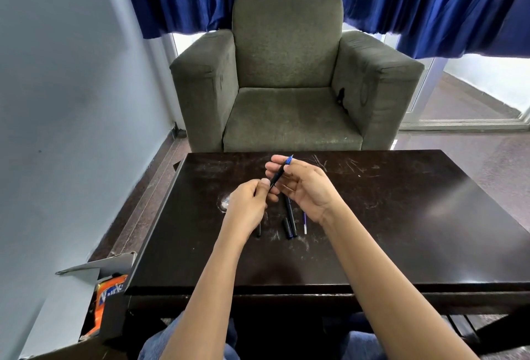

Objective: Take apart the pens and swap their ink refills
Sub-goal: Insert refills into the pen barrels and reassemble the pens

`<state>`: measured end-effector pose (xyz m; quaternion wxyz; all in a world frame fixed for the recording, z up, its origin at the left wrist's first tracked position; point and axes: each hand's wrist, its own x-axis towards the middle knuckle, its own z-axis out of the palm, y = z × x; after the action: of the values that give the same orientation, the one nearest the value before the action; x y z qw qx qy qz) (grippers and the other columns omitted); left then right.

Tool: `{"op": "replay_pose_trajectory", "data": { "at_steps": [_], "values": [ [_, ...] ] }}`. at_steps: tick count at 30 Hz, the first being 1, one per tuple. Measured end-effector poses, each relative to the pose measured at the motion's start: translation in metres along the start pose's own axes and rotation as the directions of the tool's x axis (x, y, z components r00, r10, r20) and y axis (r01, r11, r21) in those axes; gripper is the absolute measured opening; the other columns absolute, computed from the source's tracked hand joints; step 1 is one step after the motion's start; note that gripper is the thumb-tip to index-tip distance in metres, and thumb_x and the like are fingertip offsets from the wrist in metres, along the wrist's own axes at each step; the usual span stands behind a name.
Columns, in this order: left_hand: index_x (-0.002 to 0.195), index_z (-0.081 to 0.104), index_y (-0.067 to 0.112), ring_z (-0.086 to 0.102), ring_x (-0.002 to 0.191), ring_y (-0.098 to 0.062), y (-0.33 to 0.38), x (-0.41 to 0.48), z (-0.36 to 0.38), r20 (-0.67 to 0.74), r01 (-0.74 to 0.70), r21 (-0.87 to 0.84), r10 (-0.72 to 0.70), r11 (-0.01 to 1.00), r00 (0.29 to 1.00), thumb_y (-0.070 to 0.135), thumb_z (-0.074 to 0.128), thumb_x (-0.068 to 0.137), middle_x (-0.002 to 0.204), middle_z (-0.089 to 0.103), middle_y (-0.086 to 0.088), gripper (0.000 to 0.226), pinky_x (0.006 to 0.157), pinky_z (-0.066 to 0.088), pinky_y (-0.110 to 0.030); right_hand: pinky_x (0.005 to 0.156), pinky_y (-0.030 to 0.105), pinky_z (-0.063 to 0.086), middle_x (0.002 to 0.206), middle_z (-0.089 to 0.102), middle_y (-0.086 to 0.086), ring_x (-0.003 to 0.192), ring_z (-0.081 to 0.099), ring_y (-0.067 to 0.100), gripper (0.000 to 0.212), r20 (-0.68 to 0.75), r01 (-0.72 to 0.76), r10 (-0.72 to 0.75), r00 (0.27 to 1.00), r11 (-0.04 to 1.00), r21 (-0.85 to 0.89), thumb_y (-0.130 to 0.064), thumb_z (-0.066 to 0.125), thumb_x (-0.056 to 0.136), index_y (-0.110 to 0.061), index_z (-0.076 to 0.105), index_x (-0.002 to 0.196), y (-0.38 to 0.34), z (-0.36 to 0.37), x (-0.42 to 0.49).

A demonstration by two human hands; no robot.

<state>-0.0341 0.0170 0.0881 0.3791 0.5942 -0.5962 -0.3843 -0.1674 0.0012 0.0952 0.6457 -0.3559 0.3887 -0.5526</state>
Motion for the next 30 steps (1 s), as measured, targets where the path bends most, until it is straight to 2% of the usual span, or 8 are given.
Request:
{"op": "replay_pose_trajectory", "data": {
  "at_steps": [5,9,12,18,22,25,28,30],
  "values": [
    [0.086,0.068,0.017,0.051,0.061,-0.005,-0.003,0.001,-0.004,-0.001,-0.005,0.01,0.005,1.0,1.0,0.032,0.037,0.102,0.071,0.066,0.008,0.038,0.07,0.044,-0.026,0.084,0.026,0.049,0.094,0.073,0.003,0.081,0.066,0.011,0.01,-0.078,0.002,-0.01,0.997,0.995,-0.102,-0.011,0.064,0.088,-0.015,0.071,0.094,0.006,0.002,-0.001],
    [0.084,0.067,0.017,0.05,0.06,-0.003,-0.003,0.003,-0.004,-0.015,-0.008,0.006,0.009,1.0,1.0,0.031,0.037,0.102,0.069,0.063,0.009,0.038,0.072,0.043,-0.027,0.095,0.034,0.047,0.109,0.072,0.005,0.098,0.067,0.016,0.022,-0.024,-0.074,0.075,0.997,0.996,0.042,-0.01,0.055,0.092,-0.012,0.068,0.11,0.003,0.0,0.004],
    [0.084,0.067,0.016,0.049,0.058,-0.004,-0.004,0.004,-0.003,0.004,0.0,-0.016,0.0,1.0,1.0,0.033,0.036,0.102,0.067,0.061,0.009,0.04,0.07,0.041,-0.027,0.092,0.032,0.048,0.101,0.074,0.003,0.092,0.07,0.014,0.022,-0.012,-0.035,0.036,0.999,0.999,0.037,-0.004,0.054,0.092,-0.013,0.069,0.105,0.001,-0.002,0.005],
    [0.075,0.065,0.02,0.05,0.058,-0.005,-0.007,0.007,-0.005,0.001,-0.016,-0.019,0.016,1.0,1.0,0.032,0.039,0.101,0.064,0.059,0.009,0.039,0.069,0.041,-0.025,0.068,0.018,0.053,0.077,0.074,0.0,0.069,0.07,0.01,0.006,-0.106,0.087,-0.092,0.99,0.995,-0.05,-0.004,0.067,0.085,-0.008,0.069,0.09,0.006,0.0,0.003],
    [0.076,0.066,0.019,0.053,0.06,-0.002,-0.009,0.007,-0.008,-0.07,-0.092,0.148,0.103,0.985,0.992,0.03,0.041,0.101,0.063,0.06,0.011,0.037,0.061,0.038,-0.007,0.062,0.019,0.054,0.071,0.072,0.004,0.065,0.07,0.013,0.006,-0.183,0.121,-0.133,0.974,0.99,-0.077,-0.006,0.072,0.081,-0.002,0.07,0.084,0.013,0.003,0.004],
    [0.077,0.067,0.017,0.052,0.058,-0.001,-0.01,0.007,-0.008,-0.124,-0.118,0.232,0.149,0.966,0.981,0.029,0.042,0.101,0.061,0.058,0.012,0.036,0.059,0.036,0.0,0.076,0.024,0.057,0.075,0.073,0.005,0.073,0.07,0.016,0.007,-0.228,0.127,-0.158,0.961,0.981,-0.144,-0.009,0.076,0.079,-0.005,0.072,0.083,0.02,0.004,0.007],
    [0.077,0.065,0.017,0.053,0.059,-0.003,-0.013,0.006,-0.005,-0.185,-0.081,0.281,0.137,0.956,0.973,0.029,0.04,0.101,0.065,0.059,0.011,0.036,0.053,0.037,-0.006,0.078,0.025,0.053,0.079,0.072,0.006,0.074,0.069,0.014,0.011,-0.178,0.102,-0.142,0.974,0.971,-0.218,-0.008,0.076,0.078,-0.01,0.07,0.087,0.022,-0.002,0.011],
    [0.077,0.064,0.016,0.055,0.064,-0.008,-0.017,0.007,-0.003,-0.213,-0.022,0.29,0.087,0.957,0.973,0.03,0.038,0.101,0.072,0.062,0.006,0.038,0.053,0.036,-0.012,0.081,0.025,0.05,0.09,0.071,0.005,0.082,0.067,0.012,0.026,-0.118,0.07,-0.143,0.983,0.875,-0.479,-0.01,0.079,0.075,-0.015,0.067,0.099,0.026,-0.012,0.016]
  ]
}}
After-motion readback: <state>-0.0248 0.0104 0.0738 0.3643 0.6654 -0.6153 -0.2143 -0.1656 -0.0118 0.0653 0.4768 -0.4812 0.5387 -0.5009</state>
